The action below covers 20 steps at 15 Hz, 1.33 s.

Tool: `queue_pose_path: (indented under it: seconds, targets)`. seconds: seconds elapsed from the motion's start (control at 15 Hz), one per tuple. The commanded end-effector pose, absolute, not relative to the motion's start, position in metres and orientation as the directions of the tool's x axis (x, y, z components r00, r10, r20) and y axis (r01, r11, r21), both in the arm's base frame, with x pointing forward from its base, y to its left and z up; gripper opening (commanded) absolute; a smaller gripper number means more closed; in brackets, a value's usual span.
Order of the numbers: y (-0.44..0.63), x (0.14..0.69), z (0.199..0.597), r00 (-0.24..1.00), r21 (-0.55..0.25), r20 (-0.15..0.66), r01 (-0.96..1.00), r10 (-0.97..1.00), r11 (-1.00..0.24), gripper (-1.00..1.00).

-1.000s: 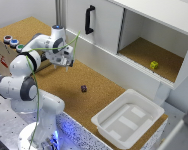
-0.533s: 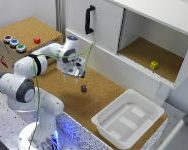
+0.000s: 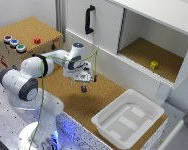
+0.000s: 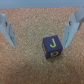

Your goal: Grasp the purple block

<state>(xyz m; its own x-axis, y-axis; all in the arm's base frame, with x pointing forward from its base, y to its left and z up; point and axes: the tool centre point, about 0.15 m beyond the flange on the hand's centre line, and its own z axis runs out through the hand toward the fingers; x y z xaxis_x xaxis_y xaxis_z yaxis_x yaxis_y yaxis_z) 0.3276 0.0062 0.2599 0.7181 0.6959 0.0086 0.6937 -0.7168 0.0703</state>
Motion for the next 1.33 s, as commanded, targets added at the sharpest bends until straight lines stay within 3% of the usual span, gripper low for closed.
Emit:
queue_pose_path:
  seconds: [0.0, 0.33, 0.67, 0.73, 1.27]
  targets:
    - [0.004, 0.382, 0.23, 0.664, 0.042, -0.024, 0.748, 0.747, -0.663, 1.0]
    - [-0.01, 0.379, 0.209, 0.631, 0.022, -0.069, 0.775, 0.773, -0.631, 1.0]
    - [-0.008, 0.381, 0.202, 0.619, 0.008, -0.06, 0.785, 0.783, -0.619, 1.0]
    - [-0.009, 0.381, 0.201, 0.623, 0.002, -0.059, 0.781, 0.78, -0.624, -1.0]
    - [-0.007, 0.383, 0.2, 0.645, -0.001, -0.068, 0.763, 0.761, -0.646, -1.0]
